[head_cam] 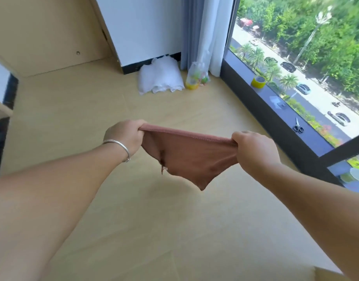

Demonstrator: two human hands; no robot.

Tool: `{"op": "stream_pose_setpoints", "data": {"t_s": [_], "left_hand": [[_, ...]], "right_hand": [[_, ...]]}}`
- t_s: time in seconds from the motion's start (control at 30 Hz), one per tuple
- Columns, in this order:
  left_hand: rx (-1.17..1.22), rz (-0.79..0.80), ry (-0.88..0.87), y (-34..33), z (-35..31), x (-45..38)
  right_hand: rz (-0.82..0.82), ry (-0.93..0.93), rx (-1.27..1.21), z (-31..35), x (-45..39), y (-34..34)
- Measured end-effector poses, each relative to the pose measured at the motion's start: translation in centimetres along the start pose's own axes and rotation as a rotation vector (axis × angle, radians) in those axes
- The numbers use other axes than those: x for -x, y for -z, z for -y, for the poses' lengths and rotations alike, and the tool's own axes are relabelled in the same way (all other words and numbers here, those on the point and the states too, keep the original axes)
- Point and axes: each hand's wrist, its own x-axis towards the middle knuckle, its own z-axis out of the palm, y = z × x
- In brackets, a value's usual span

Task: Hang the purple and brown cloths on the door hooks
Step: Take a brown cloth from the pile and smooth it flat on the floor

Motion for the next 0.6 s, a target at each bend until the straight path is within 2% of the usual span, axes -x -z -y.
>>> {"op": "stream_pose_setpoints", "data": {"t_s": [0.1,0.2,0.27,0.37,0.6], "left_hand": [[0.085,-0.094,0.074,2.5,2.4,3.3],[0.029,-0.025,0.099,2.8,4.6,7.8],[-0.100,0.063,0.086,1.6,5.9,11.4],[-0.255,0.222,0.043,-2.4,7.0,17.1],[-0.287,0.551,-0.030,-16.8,7.6,32.1]], "right_hand": [[-0.025,0.079,-0.004,2.4,-0.4,1.0],[-0.005,0.141,-0.044,3.8,1.0,0.6],[0.044,0.203,-0.050,4.5,2.9,-0.8],[0.161,0.270,-0.061,4.7,7.0,-4.9],[0.489,0.272,0.002,2.8,20.0,-18.6]]}}
